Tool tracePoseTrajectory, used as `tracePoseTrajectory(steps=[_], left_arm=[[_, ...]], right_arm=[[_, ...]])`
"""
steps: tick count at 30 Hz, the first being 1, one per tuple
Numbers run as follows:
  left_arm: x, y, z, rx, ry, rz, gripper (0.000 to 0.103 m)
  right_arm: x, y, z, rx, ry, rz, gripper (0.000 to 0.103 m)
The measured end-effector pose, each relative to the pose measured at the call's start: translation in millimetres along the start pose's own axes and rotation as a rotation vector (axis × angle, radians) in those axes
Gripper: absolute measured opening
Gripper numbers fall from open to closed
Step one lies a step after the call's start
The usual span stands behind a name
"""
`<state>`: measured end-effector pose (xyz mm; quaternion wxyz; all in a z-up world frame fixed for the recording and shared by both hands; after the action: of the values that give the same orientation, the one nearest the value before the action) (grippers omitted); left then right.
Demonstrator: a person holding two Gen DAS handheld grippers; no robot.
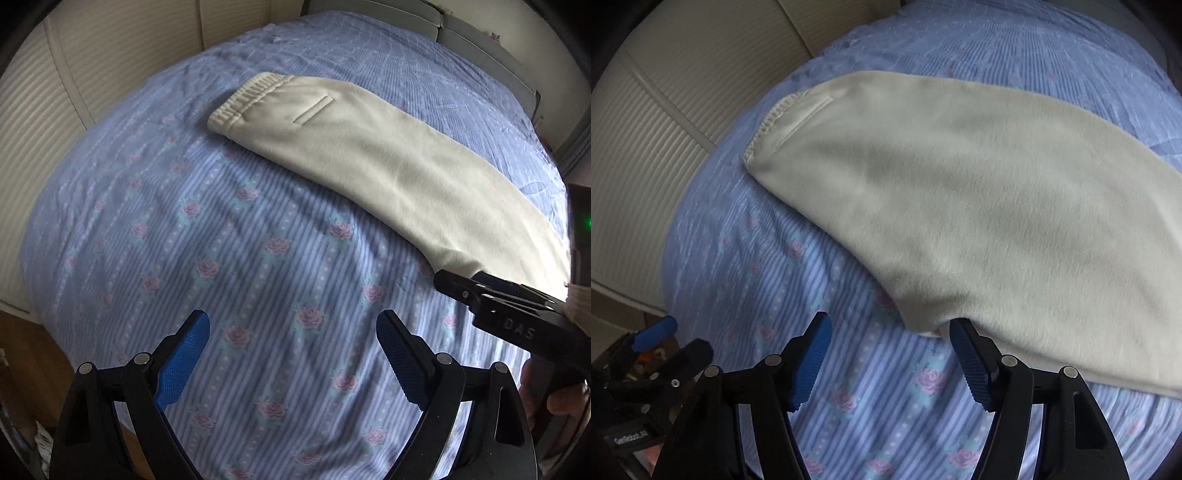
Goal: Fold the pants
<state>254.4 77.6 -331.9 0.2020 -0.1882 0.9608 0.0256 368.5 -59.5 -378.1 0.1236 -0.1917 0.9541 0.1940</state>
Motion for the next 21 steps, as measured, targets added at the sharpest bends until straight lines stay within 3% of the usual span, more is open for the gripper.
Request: tracePoseTrajectory(steps=[4, 8, 10, 11, 13, 15, 19, 21], left_arm=[[-4.3, 1.4, -4.3, -0.008, -0.015, -0.005, 0.092], [-4.8, -0.9, -7.7, -0.007, -0.016, 0.001, 0.092], [-5.1, -2.5, -10.4, -0.003, -0.021, 0.000, 0.092], [-5.4, -3.0, -11.5, -0.001, -0.022, -0.002, 0.092], [-5.2, -3.8, -13.4, -0.002, -0.022, -0.007, 0.092], [-5.4, -3.7, -15.2, 0.011, -0.017, -0.011, 0.092], [-6.2, 1.6, -19.9, 0.000, -0.023, -0.024, 0.092], [-6.1, 6.4, -20.1, -0.007, -0.016, -0.040, 0.092]], right_arm=[[-1.0, -3.1, 3.1, -0.024, 0.002, 0.004, 0.068], [-1.4, 15.6, 16.1, 0.102, -0.033, -0.170, 0.067], [-6.9, 24.2, 22.9, 0.104, -0.040, -0.207, 0.066], [-8.6, 24.3, 26.8, 0.114, -0.037, -0.207, 0.064], [-7.7, 16.7, 35.9, 0.153, -0.013, -0.182, 0.039], [-3.8, 13.0, 32.8, 0.159, 0.005, -0.148, 0.027], [-3.2, 23.7, 6.4, 0.156, -0.039, -0.197, 0.019], [0.7, 22.5, 11.5, 0.132, 0.003, -0.170, 0.019]])
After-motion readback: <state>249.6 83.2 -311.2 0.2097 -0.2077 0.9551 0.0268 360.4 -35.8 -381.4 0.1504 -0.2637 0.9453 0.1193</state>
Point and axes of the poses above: each gripper's, at about its wrist camera, not at the fingertips, and z roughly the way its jaws point, y to its left, x to its underside, the point moved 6 cm from there along z, roughly the way its jaws point, and after that the axes turned 4 degrees about z, right-handed, at the moved point
